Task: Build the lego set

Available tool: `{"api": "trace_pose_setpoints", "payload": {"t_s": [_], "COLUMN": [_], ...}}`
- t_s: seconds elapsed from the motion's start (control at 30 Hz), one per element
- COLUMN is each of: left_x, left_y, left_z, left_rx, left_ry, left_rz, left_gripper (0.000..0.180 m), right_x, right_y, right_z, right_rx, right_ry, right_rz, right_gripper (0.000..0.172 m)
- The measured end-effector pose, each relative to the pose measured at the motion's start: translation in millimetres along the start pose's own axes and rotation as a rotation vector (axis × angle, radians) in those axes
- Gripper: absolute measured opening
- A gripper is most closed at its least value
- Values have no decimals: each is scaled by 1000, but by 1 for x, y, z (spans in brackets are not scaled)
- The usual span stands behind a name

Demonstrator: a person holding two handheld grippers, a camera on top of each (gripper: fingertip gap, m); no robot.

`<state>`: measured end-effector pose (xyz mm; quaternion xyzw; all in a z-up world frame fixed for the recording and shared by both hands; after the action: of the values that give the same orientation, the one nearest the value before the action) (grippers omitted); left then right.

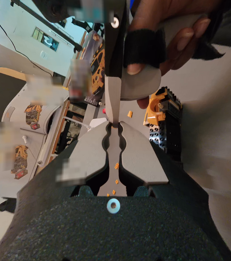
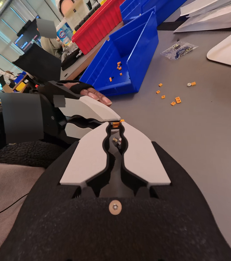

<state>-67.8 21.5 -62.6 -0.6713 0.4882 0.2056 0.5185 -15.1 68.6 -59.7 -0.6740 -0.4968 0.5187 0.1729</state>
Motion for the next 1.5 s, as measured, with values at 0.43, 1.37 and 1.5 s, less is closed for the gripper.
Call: {"api": "trace_pose_setpoints", "payload": {"t_s": [0.43, 1.37, 1.5], "left_x": [-12, 32, 31], "left_y": [-13, 6, 4], "left_z": [-24, 26, 27], "left_rx": [382, -201, -224], "left_ry": [236, 806, 819], "left_rz": [-268, -447, -454], "left_gripper": [16, 8, 8], "right_x": [-19, 10, 9], "right_y": [4, 49, 50], "right_z": [-21, -15, -7], "right_rx": [48, -349, -379], "right_ry": [-434, 119, 150], "right_rz": [0, -780, -864], "right_gripper": [8, 8, 9]}}
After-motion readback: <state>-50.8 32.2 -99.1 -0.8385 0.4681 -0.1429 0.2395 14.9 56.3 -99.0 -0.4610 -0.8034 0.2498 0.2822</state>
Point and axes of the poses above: each gripper's, where its closed fingertips meet, z out along the fingers, y out of its underside, x = y × z across the jaws, the point moved 5 cm from there along -z, back along the fingers, and after that the axes turned 7 degrees about -x, right-handed, at the moved point
